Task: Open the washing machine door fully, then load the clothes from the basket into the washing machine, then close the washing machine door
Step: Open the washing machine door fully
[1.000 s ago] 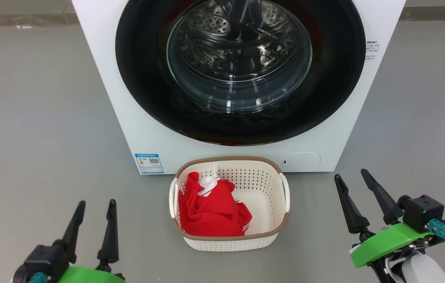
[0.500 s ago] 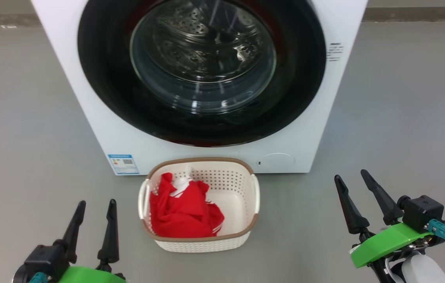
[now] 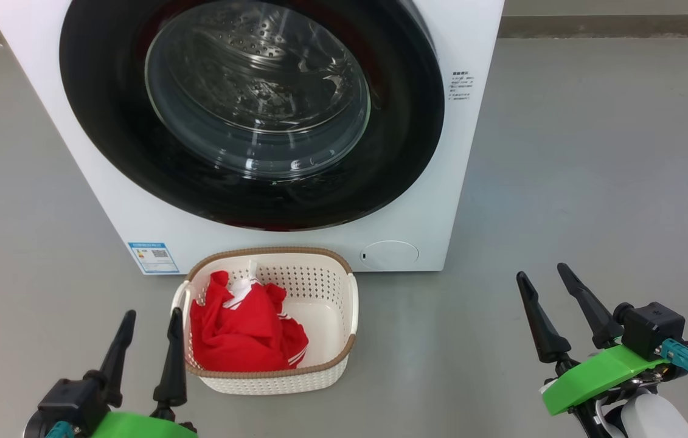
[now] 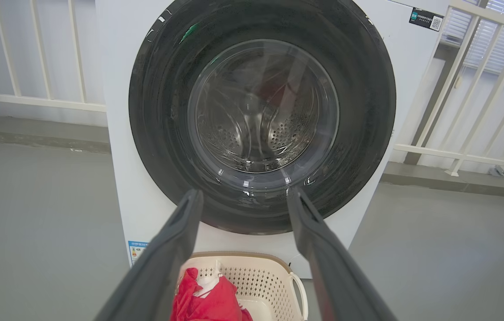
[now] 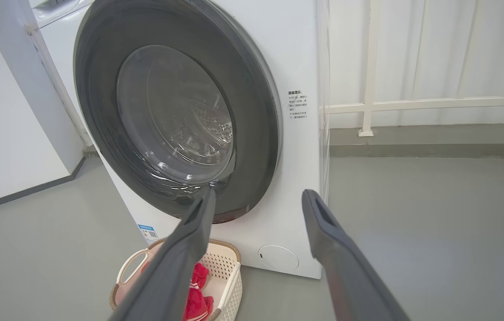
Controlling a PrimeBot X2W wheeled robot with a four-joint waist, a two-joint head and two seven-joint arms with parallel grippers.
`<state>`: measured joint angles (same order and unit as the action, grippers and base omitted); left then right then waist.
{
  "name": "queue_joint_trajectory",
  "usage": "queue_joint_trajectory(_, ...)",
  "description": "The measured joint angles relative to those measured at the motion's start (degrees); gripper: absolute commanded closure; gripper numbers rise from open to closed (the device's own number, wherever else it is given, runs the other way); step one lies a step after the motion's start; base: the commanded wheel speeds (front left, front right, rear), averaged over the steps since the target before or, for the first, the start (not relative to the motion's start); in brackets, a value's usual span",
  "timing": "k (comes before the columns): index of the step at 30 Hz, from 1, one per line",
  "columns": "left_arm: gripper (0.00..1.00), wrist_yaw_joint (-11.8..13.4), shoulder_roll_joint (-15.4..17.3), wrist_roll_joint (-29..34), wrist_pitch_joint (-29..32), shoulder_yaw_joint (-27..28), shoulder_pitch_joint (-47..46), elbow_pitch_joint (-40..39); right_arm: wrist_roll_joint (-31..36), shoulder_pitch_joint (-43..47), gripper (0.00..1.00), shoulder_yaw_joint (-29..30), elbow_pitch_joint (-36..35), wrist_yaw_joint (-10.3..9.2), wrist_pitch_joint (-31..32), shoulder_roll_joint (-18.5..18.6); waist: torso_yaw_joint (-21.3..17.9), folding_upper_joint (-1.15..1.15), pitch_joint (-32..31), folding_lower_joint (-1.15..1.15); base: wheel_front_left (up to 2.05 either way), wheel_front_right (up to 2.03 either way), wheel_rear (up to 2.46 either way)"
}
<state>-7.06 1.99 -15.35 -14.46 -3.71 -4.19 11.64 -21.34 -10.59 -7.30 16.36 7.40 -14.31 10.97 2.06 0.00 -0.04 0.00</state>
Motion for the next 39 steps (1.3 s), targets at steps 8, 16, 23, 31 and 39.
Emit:
queue_joint_trajectory(8, 0.00, 0.0, 0.0, 0.0, 0.0, 0.0, 0.0, 0.0, 0.0, 0.0, 0.00, -0.6, 0.1, 0.00, 0.0, 0.0, -0.1, 0.00, -0.4, 0.00, 0.01, 0.01, -0.01)
queue_joint_trajectory(16, 0.00, 0.0, 0.0, 0.0, 0.0, 0.0, 0.0, 0.0, 0.0, 0.0, 0.00, -0.6, 0.1, 0.00, 0.0, 0.0, -0.1, 0.00, -0.3, 0.00, 0.00, 0.00, 0.00)
queue_joint_trajectory(23, 0.00, 0.0, 0.0, 0.0, 0.0, 0.0, 0.0, 0.0, 0.0, 0.0, 0.00, -0.6, 0.1, 0.00, 0.0, 0.0, 0.0, 0.00, -0.2, 0.00, 0.00, 0.00, 0.00)
queue_joint_trajectory(31, 0.00, 0.3, 0.0, 0.0, 0.0, 0.0, 0.0, 0.1, 0.0, 0.0, 0.00, -0.6, 0.1, 0.00, 0.0, 0.0, 0.0, 0.00, -0.2, 0.00, 0.00, 0.00, 0.00)
queue_joint_trajectory(39, 0.00, 0.3, 0.0, 0.0, 0.0, 0.0, 0.0, 0.1, 0.0, 0.0, 0.00, -0.5, 0.1, 0.00, 0.0, 0.0, 0.0, 0.00, 0.1, 0.00, 0.00, 0.00, 0.00)
